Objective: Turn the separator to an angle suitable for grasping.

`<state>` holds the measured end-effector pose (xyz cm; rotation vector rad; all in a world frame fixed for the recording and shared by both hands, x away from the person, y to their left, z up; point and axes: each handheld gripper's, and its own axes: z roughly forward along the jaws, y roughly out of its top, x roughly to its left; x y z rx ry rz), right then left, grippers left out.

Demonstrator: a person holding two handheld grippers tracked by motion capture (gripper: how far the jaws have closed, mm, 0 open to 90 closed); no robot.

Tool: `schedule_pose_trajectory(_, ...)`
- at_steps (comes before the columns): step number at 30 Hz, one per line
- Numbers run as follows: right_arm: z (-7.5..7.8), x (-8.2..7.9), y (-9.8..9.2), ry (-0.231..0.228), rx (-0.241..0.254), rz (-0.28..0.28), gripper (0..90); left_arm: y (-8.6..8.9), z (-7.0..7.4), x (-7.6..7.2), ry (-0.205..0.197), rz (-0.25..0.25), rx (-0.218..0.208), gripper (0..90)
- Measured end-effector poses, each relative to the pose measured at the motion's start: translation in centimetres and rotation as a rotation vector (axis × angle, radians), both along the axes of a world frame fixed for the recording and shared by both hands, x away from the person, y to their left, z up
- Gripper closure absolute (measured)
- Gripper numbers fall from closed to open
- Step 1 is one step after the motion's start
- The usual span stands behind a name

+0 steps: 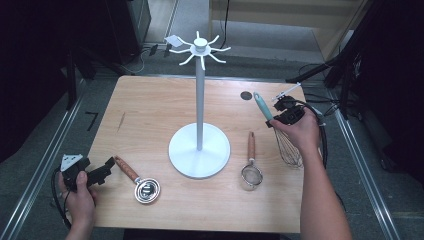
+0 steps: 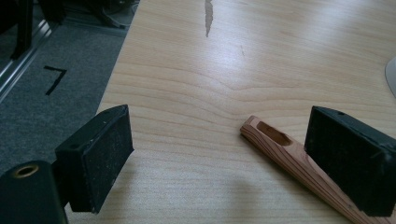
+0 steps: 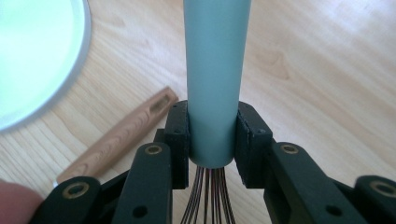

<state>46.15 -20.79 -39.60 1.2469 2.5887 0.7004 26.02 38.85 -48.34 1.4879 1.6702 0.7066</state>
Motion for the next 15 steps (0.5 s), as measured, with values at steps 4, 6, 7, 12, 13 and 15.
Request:
schedule_pose_trajectory(4, 0.8, -0.5, -0.4, -0.046, 0.080, -0.010, 71.2, 0.0, 0.0, 0.0, 0.001, 0.000, 0.000, 8.0)
schedule_pose_trajectory(6, 1.2, -0.9, -0.8, -0.085, 0.107, -0.015, 71.2, 0.0, 0.0, 0.0, 0.000, 0.000, 0.001, 8.0)
schedule_pose_trajectory(7, 1.4, -1.1, -0.9, -0.101, 0.119, -0.020, 71.2, 0.0, 0.0, 0.0, 0.001, 0.000, 0.001, 8.0)
schedule_pose_trajectory(12, 2.1, -2.2, -1.5, -0.178, 0.170, -0.028, 71.2, 0.0, 0.0, 0.0, 0.000, 0.000, 0.002, 8.0)
schedule_pose_trajectory(13, 2.2, -2.4, -1.5, -0.193, 0.177, -0.035, 71.2, 0.0, 0.0, 0.0, 0.001, 0.000, 0.002, 8.0)
schedule_pose_trajectory(15, 2.6, -3.0, -1.6, -0.233, 0.196, -0.046, 71.2, 0.0, 0.0, 0.0, -0.001, 0.000, 0.002, 8.0)
